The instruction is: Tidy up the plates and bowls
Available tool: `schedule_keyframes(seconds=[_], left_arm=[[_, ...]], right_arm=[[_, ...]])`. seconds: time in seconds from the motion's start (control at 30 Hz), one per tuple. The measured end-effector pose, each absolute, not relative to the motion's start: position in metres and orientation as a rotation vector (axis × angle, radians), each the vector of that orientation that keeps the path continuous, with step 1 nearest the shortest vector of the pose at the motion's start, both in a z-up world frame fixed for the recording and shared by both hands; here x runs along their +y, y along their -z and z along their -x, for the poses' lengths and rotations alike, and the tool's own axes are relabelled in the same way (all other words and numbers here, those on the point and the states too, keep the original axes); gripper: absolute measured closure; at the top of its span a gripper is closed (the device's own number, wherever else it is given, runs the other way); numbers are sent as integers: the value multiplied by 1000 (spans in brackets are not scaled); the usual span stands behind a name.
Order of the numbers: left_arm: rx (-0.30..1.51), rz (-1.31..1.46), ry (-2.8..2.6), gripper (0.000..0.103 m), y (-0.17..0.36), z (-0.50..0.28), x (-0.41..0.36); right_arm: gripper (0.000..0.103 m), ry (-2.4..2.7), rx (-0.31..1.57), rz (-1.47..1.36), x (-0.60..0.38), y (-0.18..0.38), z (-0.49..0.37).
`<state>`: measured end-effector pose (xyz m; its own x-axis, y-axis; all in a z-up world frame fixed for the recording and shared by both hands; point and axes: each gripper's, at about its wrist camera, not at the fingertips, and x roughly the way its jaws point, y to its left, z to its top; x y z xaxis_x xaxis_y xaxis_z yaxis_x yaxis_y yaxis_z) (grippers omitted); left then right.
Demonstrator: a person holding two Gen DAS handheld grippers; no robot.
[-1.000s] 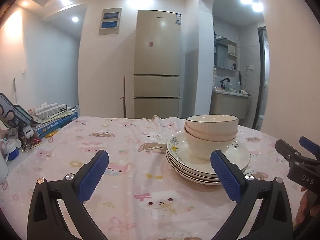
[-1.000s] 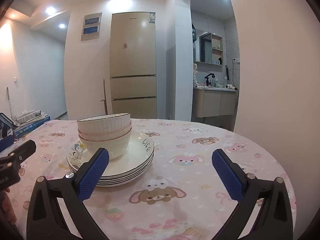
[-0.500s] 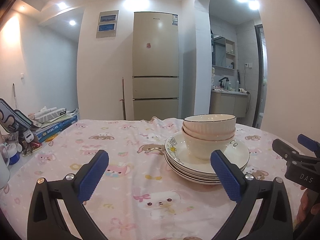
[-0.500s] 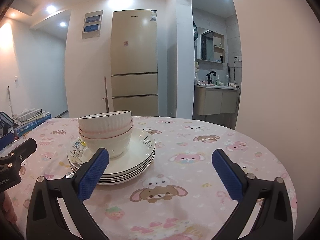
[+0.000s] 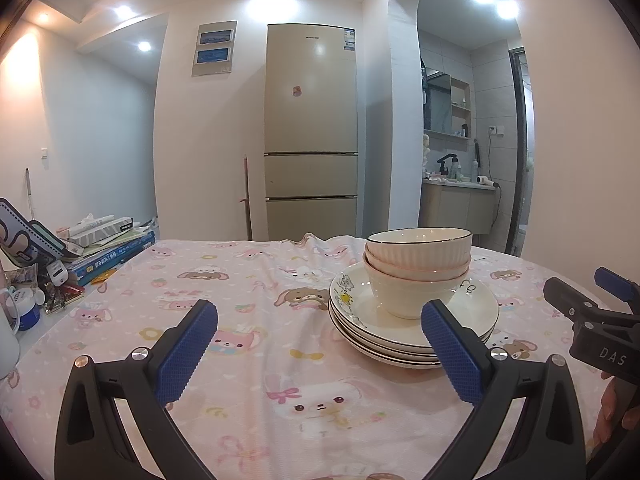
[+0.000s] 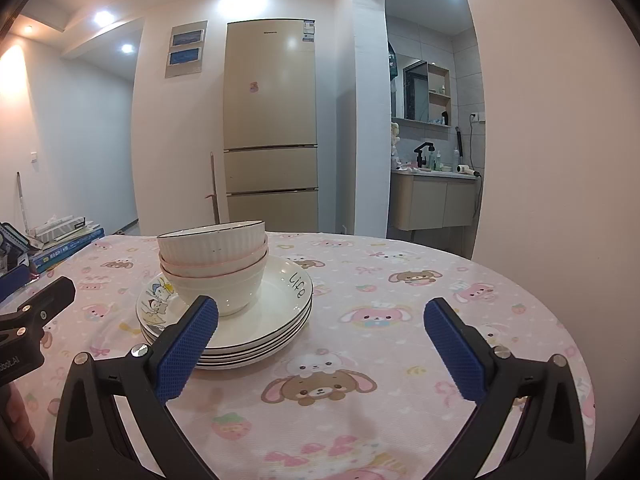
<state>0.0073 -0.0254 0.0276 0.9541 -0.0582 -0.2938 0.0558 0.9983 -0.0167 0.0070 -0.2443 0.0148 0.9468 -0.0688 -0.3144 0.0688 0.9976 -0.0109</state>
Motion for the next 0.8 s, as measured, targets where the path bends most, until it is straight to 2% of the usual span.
schedule_keyframes(seconds=[0.8], left_arm=[[299, 8, 58, 0, -28, -7, -25]], right_arm=[[0, 58, 322, 2, -242, -14, -6]])
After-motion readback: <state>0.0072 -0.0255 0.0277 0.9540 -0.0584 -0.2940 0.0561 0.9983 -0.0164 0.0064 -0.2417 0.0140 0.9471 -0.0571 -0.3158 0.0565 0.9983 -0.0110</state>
